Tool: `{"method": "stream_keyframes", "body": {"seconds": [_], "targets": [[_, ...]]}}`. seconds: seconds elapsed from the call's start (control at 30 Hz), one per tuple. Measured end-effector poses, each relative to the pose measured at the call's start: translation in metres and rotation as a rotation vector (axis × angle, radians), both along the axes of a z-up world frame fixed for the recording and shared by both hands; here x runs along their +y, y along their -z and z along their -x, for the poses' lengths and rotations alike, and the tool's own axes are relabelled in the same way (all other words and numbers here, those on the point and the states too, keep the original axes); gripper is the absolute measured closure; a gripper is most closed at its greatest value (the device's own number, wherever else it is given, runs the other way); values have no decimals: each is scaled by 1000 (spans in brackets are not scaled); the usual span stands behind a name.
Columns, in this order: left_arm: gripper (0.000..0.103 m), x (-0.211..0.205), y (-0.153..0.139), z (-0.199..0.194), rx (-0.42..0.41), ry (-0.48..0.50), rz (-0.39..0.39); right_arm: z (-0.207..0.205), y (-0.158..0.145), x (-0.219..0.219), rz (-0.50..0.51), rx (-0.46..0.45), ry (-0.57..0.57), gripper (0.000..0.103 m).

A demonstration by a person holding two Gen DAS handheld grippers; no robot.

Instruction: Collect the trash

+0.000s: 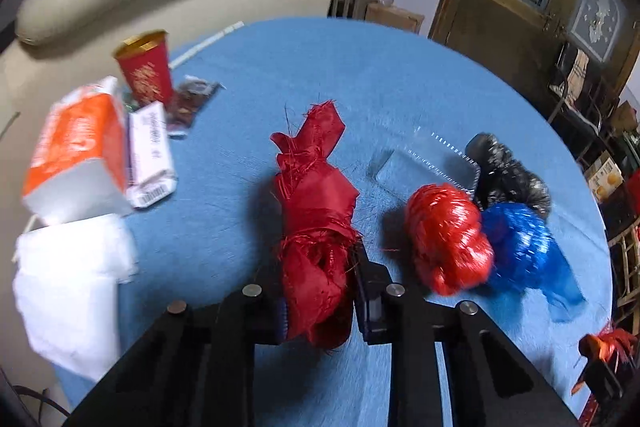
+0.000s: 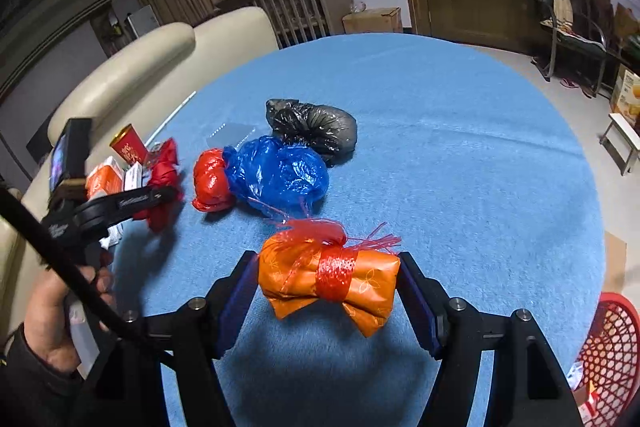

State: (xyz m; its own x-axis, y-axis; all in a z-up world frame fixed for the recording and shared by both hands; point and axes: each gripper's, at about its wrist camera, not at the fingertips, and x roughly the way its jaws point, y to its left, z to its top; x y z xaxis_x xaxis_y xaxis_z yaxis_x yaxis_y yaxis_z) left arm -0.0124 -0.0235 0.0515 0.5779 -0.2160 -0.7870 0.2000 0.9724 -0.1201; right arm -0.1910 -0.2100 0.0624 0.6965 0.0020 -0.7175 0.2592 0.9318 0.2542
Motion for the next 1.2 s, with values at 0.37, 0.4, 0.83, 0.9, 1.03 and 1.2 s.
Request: {"method": "stream_keyframes", "body": {"seconds": [0.37, 0.4, 0.83, 0.9, 1.03, 1.2], "targets": [[78, 22, -59, 79, -147, -3, 60, 34, -14, -5, -48, -68, 18, 32], [78, 22, -62, 84, -154, 0, 65, 39, -15, -6, -49, -76, 17, 32], [78, -13, -67, 125, -169, 122, 90, 63, -19, -17, -54, -93, 55, 32], [78, -25, -62, 132, -155, 152, 90, 71, -14, -20, -64, -77, 67, 32], [78, -48, -57, 143, -142, 210, 86, 87, -9, -29, -75, -69, 94, 31], [78, -85, -58, 163, -143, 309, 78, 111, -10, -49, -78, -79, 139, 31]]}}
